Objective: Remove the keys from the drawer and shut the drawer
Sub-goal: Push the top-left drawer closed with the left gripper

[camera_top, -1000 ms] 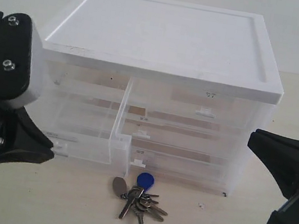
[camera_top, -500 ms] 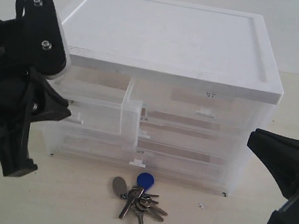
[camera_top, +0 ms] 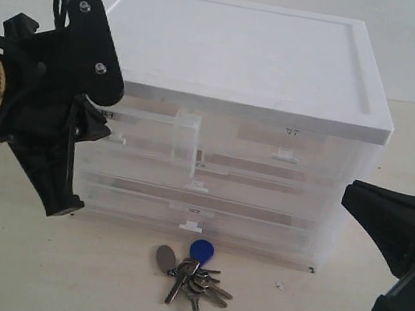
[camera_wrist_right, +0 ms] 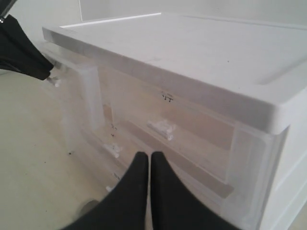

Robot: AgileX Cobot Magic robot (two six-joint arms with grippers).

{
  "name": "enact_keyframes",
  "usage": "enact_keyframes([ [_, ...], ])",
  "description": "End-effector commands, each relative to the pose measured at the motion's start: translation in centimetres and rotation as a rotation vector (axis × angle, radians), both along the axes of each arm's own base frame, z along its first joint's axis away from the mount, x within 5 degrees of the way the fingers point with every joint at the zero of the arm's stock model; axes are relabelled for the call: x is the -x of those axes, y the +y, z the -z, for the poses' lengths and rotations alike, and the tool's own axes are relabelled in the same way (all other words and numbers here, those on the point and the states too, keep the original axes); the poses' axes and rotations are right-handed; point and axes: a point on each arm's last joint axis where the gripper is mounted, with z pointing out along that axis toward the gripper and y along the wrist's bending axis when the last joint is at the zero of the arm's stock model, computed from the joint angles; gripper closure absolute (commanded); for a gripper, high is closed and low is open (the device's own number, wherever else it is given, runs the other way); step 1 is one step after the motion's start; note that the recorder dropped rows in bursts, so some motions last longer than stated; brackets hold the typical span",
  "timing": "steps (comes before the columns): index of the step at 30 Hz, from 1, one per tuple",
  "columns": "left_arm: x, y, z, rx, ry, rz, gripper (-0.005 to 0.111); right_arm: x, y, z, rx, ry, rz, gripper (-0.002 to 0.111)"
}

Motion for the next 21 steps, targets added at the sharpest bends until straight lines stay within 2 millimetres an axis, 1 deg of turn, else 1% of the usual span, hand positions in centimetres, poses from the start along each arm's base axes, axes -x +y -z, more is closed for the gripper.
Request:
enact_keyframes([
  [1, -1.06, -0.27, -0.01, 0.02, -0.075, -0.052, 0.102, -0.05, 0.07, -0.17, -0.001, -0.01, -0.011, 0.108],
  [6, -1.46, -0.44, -0.16, 0.062, -0.111, -0.081, 0.102, -0.05, 0.07, -0.17, -0.001, -0.01, -0.011, 0.108],
  [10, -1.43, -0.67, -0.23, 0.092, -0.108, -0.072, 0.102, -0.05, 0.07, -0.17, -0.001, -0.01, -0.011, 0.108],
  [19, -1.45, -0.63, -0.24, 0.091, -0.11, -0.077, 0.102, -0.05, 0.07, -0.17, -0.001, -0.01, -0.011, 0.108],
  [21, -1.32, -0.67, -0.26, 0.116, -0.094, -0.09, 0.102, -0.05, 0.07, -0.17, -0.001, -0.01, -0.011, 0.108],
])
